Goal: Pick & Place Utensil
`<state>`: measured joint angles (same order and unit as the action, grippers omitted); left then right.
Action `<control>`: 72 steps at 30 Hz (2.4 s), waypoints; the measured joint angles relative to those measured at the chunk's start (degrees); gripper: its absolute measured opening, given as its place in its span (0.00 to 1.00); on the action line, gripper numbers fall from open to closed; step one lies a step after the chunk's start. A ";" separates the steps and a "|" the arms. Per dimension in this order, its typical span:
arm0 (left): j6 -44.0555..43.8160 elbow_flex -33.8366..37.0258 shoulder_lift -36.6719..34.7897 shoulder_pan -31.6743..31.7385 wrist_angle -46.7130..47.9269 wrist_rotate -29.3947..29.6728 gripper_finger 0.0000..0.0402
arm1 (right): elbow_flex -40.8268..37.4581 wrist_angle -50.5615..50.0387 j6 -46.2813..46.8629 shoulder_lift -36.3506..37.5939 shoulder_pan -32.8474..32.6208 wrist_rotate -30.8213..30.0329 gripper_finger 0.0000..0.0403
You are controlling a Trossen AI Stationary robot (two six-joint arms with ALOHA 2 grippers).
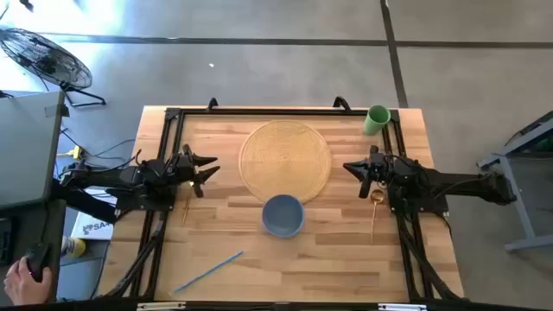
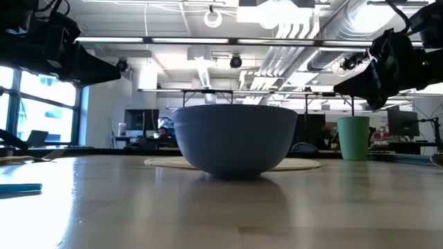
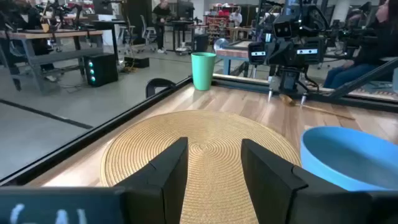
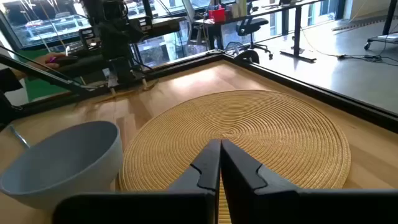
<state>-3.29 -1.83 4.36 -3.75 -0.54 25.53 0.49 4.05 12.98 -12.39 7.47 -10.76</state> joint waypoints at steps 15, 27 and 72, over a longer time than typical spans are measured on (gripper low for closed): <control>0.00 0.01 0.00 -0.01 0.00 0.00 0.37 | 0.01 0.00 0.00 0.00 -0.01 0.00 0.02; 0.02 0.01 0.00 -0.02 0.00 -0.01 0.37 | 0.00 0.00 0.01 -0.01 0.00 0.00 0.02; -7.59 0.12 27.47 -0.04 -30.02 -27.23 0.37 | 0.00 0.00 0.01 0.01 -0.01 0.00 0.01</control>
<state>-10.88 -1.72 31.83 -3.79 -30.56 -1.70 0.50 4.05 12.99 -12.38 7.46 -10.76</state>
